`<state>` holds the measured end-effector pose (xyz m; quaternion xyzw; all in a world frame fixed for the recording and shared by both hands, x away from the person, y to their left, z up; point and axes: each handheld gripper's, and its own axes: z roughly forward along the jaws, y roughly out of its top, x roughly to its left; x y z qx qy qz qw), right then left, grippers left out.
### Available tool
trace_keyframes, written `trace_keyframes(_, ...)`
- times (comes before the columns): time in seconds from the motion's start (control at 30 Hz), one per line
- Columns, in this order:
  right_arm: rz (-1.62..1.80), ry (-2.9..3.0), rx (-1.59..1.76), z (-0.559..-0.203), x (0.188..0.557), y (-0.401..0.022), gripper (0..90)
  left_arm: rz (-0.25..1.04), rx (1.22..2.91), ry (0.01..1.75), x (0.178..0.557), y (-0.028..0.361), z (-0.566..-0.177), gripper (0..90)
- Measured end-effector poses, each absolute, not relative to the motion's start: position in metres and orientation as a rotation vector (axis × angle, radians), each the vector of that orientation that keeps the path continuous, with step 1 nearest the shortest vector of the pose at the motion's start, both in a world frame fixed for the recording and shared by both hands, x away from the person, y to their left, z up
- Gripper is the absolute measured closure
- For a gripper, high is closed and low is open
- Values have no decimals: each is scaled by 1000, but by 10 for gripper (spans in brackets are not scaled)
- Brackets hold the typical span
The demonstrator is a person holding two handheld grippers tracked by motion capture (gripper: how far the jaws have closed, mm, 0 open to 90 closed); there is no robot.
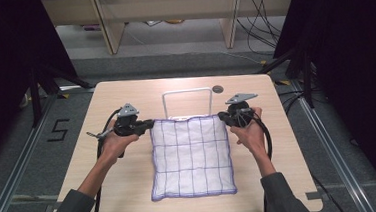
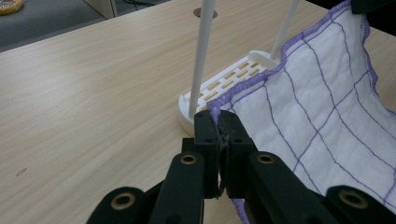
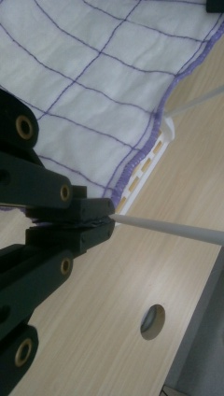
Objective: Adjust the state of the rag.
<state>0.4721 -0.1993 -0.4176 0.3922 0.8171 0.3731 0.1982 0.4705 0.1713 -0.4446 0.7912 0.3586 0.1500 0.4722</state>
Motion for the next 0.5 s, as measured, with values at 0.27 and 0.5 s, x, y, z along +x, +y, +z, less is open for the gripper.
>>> trace_keyframes(0.27, 1065, 2297, 1082, -416, 466, -196, 884, 362, 1932, 865, 464, 173, -439, 864)
trace_keyframes(0.5, 1089, 2281, 1081, -417, 455, -203, 884, 354, 1932, 829, 450, 175, -438, 863)
